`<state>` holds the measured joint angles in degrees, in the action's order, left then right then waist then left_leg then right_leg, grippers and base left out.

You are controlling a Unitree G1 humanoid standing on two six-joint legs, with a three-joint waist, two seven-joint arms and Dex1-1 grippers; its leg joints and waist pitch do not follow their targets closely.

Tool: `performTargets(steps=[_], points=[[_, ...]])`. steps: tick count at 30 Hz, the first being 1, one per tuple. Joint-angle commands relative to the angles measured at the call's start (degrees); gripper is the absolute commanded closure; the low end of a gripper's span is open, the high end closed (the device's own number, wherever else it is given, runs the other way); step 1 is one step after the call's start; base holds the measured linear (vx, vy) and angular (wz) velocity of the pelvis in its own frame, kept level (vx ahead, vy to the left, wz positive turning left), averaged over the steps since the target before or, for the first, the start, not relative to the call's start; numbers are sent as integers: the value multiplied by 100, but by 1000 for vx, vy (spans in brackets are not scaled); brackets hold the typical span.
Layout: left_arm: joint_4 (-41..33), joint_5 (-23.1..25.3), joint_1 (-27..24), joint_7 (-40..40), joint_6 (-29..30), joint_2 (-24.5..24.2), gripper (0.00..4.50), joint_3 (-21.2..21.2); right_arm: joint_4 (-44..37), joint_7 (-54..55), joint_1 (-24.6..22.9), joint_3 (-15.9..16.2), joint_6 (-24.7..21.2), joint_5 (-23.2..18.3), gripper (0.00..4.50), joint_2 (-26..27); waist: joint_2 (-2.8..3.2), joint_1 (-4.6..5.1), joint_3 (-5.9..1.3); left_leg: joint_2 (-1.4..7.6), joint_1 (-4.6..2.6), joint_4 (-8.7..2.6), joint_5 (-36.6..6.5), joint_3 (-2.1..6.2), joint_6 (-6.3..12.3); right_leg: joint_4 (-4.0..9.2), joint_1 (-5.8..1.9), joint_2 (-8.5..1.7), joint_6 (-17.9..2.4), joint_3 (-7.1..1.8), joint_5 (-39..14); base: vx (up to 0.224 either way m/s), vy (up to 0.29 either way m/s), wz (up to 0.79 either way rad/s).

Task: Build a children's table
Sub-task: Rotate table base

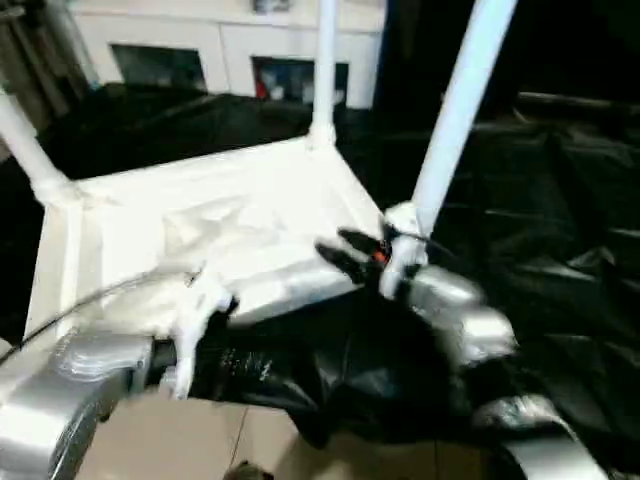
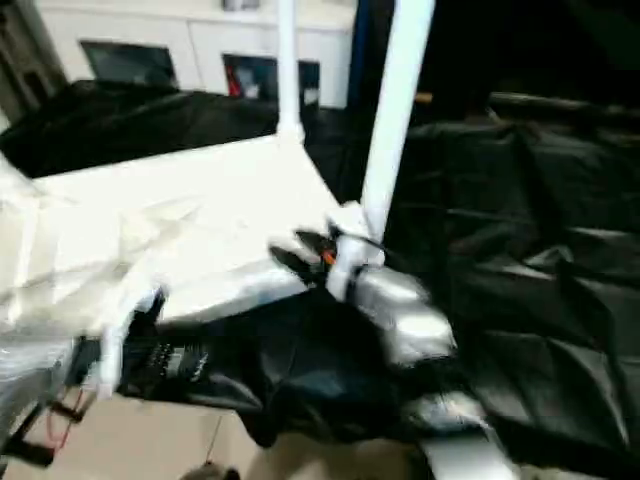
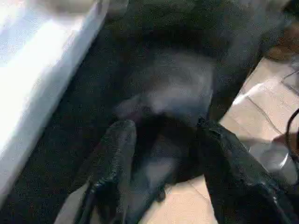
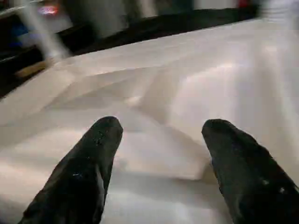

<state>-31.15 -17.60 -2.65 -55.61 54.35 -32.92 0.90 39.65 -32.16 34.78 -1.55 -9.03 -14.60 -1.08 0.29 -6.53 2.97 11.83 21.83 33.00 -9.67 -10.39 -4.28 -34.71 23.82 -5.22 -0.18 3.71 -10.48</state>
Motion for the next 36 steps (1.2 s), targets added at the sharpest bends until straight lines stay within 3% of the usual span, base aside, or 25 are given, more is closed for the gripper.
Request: performTargets(steps=[1,3,4,5,7,10,14,18,21,31,36], points=[[-212,203,-80,310,135,-120,179,158,282,464,131,-224,173,52,131,32,94,39,-314,124,-162,-463,-1765,21,-204,400,-193,-211,-981,-231,-1578,0,0,0],[-191,424,-243,546,50,-197,160,169,445,739,229,-363,274,0,131,91,67,38,-314,107,-149,-463,-1810,30,-219,395,-205,-199,-890,-230,-1484,0,0,0],[-60,697,-439,932,-120,-159,148,328,683,1180,375,-635,363,-153,131,160,60,28,-321,104,-151,-456,-1785,29,-213,391,-212,-200,-869,-229,-1457,0,0,0],[-34,747,-479,1019,-152,-155,140,364,738,1272,407,-695,383,-193,131,174,49,51,-318,107,-116,-459,-1721,39,-220,374,-224,-209,-875,-234,-1341,0,0,0],[81,966,-636,1254,-303,-274,126,419,1040,1658,552,-983,483,-375,131,188,61,40,-335,99,-144,-440,-1688,34,-215,362,-210,-189,-820,-230,-1250,0,0,0],[187,1163,-812,1430,-477,-368,94,449,1385,2040,701,-1255,666,-483,131,123,81,30,-342,85,-141,-434,-1731,37,-201,345,-205,-177,-830,-219,-1173,0,0,0],[161,1202,-969,1752,-566,-225,63,597,1871,2426,932,-1535,1017,-458,131,-139,63,17,-343,86,-153,-413,-1824,24,-216,342,-194,-181,-903,-215,-1151,0,0,0],[183,1218,-1004,1864,-719,-189,19,624,2122,2514,1078,-1654,1172,-459,131,-355,64,-43,-338,79,-179,-399,-1987,19,-200,368,-169,-169,-814,-215,-1387,0,0,0],[302,1232,-880,1986,-871,-166,10,688,2368,2580,1221,-1741,1334,-432,131,-606,63,-61,-344,71,-140,-393,-1945,33,-206,352,-195,-168,-800,-206,-1343,0,0,0],[644,1145,-687,2250,-1296,-59,4,965,2869,2758,1378,-2024,1637,-410,131,-1334,89,-116,-378,62,-114,-334,-1792,43,-184,292,-217,-162,-936,-185,-984,0,0,0],[644,902,-631,2350,-1420,178,4,1196,3012,2587,1369,-2033,1658,-395,131,-1573,64,-121,-378,50,-69,-315,-1720,44,-125,276,-260,-164,-983,-168,-877,0,0,0]])
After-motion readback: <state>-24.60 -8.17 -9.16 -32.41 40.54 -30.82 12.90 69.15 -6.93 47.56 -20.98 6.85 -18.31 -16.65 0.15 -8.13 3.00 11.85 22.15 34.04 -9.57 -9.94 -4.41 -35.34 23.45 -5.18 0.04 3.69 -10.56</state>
